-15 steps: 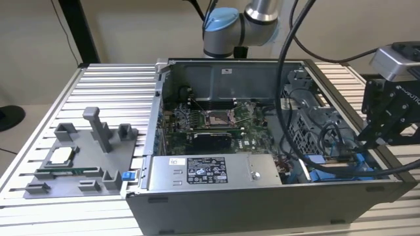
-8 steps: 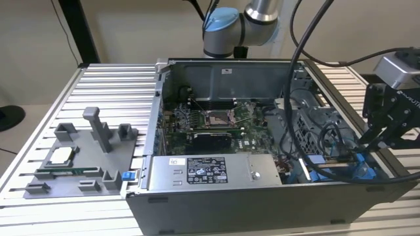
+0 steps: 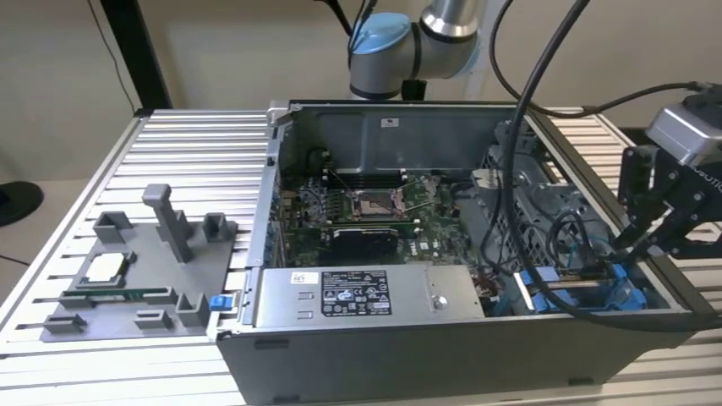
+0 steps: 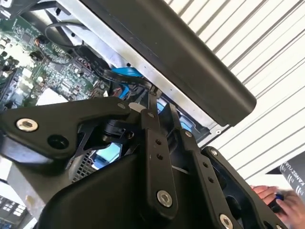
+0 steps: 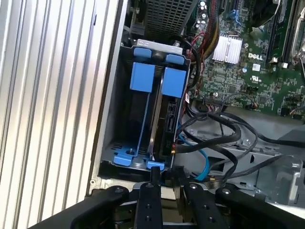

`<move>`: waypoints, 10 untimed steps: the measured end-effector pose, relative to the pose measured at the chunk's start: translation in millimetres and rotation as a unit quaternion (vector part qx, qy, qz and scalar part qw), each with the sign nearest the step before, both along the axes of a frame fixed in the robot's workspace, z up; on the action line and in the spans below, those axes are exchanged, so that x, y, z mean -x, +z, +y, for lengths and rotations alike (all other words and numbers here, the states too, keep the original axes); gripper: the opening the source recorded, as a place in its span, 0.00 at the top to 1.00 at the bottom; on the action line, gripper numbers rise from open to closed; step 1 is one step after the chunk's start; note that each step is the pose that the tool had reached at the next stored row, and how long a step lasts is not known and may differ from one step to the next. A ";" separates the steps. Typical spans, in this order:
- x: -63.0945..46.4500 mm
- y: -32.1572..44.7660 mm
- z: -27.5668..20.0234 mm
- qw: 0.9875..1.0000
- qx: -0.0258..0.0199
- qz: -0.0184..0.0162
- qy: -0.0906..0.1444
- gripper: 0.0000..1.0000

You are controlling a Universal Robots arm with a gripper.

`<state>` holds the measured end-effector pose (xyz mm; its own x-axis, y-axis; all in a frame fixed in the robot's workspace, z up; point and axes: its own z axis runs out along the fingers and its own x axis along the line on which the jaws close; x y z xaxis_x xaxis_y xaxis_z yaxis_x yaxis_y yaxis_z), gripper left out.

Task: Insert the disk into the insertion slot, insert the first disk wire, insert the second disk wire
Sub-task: 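Insert the second disk wire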

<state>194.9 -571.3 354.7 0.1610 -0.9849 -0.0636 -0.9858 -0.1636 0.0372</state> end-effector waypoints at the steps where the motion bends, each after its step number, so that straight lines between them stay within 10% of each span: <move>1: 0.0 -0.5 0.1 1.000 -0.002 0.000 0.004 0.00; 10: -0.1 -5.3 -0.2 0.999 -0.031 0.000 0.024 0.00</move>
